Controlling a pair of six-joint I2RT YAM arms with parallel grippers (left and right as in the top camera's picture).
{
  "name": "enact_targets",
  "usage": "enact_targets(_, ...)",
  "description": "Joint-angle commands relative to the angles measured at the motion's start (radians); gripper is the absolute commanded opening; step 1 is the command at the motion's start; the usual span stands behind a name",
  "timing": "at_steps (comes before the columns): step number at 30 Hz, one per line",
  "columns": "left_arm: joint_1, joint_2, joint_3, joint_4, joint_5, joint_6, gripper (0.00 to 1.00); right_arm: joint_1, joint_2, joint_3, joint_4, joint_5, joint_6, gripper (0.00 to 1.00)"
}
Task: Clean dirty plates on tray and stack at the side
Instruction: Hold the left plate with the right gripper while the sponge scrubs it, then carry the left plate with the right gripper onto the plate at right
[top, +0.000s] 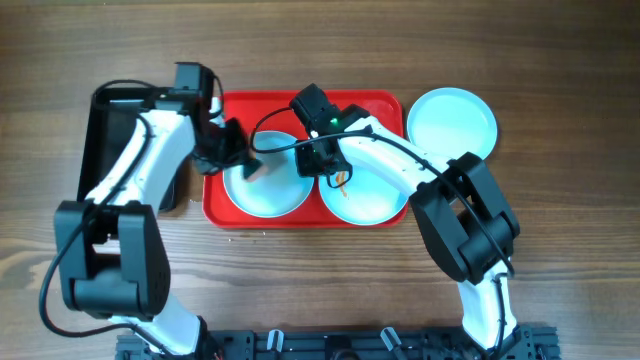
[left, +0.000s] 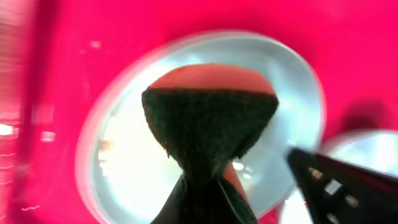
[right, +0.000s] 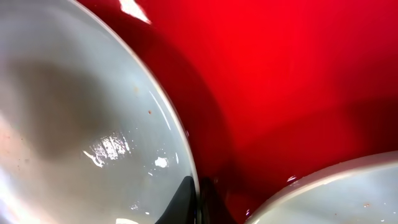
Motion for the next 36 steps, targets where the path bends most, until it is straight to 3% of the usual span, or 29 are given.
enact_targets(1,-0.097,-0.016,-0.060,0.074,0.124,-0.014,0.04,-0.004,0.004,-0.007,-0.012,0.059,0.005,0.04)
enact_targets(4,-0.149,0.026,-0.103,0.187,0.123,-0.063,0.04,-0.004,0.004,-0.007,-0.013,0.058,0.005,0.05)
enact_targets(7,-0.154,0.068,-0.108,0.201,0.108,-0.075,0.04,-0.004,0.004,-0.007,-0.013,0.058,0.005,0.04)
enact_targets(15,-0.145,0.087,-0.108,0.034,-0.409,-0.063,0.04,-0.004,0.004,-0.007,-0.031,0.059,-0.004,0.04)
enact_targets(17,-0.122,0.087,-0.107,0.001,-0.472,-0.063,0.04,-0.004,0.004,-0.007,-0.032,0.059,-0.008,0.04)
enact_targets(25,-0.066,-0.019,-0.028,-0.058,-0.473,-0.063,0.04,-0.004,0.004,-0.007,-0.034,0.066,-0.019,0.04)
enact_targets(29,-0.066,-0.142,-0.015,-0.060,-0.336,-0.063,0.04,-0.005,-0.005,0.012,-0.013,0.068,-0.051,0.04)
enact_targets(32,-0.065,-0.220,-0.015,-0.060,-0.223,-0.063,0.04,-0.005,-0.035,0.108,-0.058,0.199,-0.106,0.04)
enact_targets(36,-0.029,-0.225,-0.015,-0.085,-0.225,-0.063,0.04,-0.004,-0.051,0.314,-0.174,0.401,-0.233,0.04)
